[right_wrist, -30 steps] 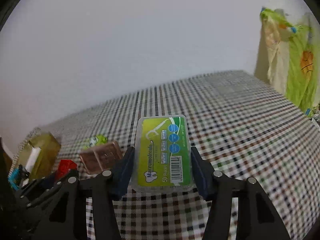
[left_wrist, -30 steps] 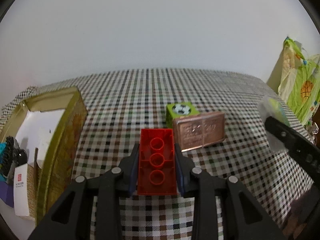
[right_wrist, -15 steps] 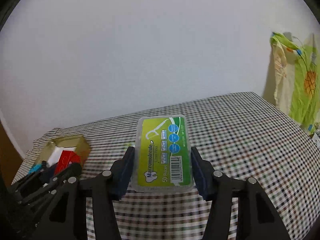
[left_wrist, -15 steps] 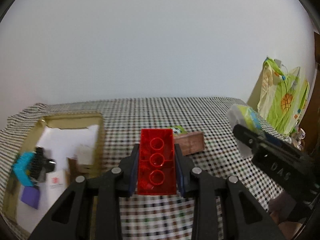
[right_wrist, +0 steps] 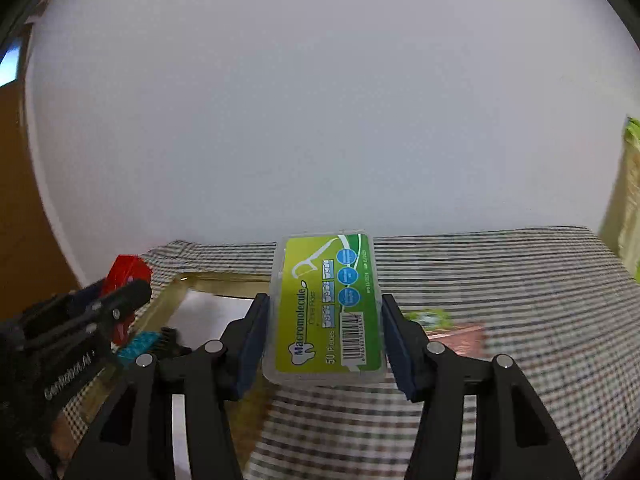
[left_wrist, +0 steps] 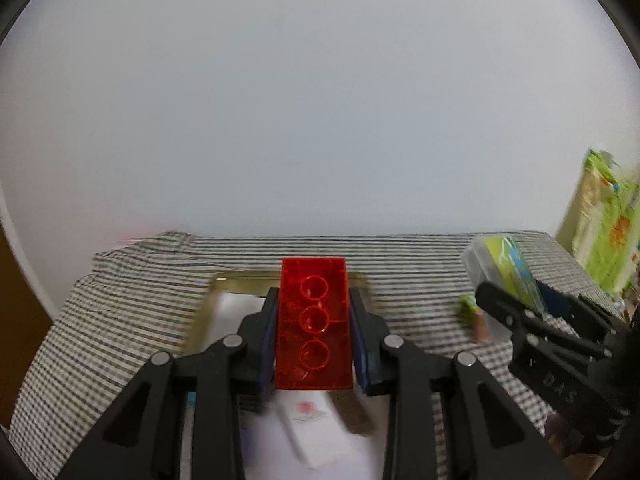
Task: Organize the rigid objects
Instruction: 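Carry the red brick and green-labelled floss box toward the tin tray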
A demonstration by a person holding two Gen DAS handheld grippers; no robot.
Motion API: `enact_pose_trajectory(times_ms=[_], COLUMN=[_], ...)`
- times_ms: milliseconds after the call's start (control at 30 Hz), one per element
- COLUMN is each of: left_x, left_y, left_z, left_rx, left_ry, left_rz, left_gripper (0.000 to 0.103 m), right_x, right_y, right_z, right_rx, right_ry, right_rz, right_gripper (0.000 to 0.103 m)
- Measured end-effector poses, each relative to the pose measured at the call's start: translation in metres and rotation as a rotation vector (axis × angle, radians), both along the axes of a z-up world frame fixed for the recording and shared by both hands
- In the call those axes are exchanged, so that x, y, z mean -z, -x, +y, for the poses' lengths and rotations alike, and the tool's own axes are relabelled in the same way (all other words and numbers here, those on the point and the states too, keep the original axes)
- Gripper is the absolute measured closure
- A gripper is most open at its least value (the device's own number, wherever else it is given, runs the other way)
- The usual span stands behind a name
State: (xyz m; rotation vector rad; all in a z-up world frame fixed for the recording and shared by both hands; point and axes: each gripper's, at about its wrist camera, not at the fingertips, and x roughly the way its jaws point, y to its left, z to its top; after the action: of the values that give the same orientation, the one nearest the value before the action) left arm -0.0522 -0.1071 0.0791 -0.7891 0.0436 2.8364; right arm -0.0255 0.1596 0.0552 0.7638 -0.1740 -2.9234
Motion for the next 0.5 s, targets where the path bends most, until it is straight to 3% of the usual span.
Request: enact_pose_trajectory(times_ms=[233,500], left_x=[0.016,0.046], left_y=[0.041,0.093], left_z=[-0.036,-0.020], left_rx=[-0.075,-0.121], left_ry=[0.044,0.106], left_rz=[-0.064,-0.191], left_gripper=[0.073,0.073], right_x=[0.015,0.039], right_y=[0.046,0.101], right_z=[-0.048,-0.067], right_rx=[-0.092,-0.146], right_ry=[-0.003,-0.061], right_rz=[-0.071,-0.195], right_gripper=[0.046,0.046])
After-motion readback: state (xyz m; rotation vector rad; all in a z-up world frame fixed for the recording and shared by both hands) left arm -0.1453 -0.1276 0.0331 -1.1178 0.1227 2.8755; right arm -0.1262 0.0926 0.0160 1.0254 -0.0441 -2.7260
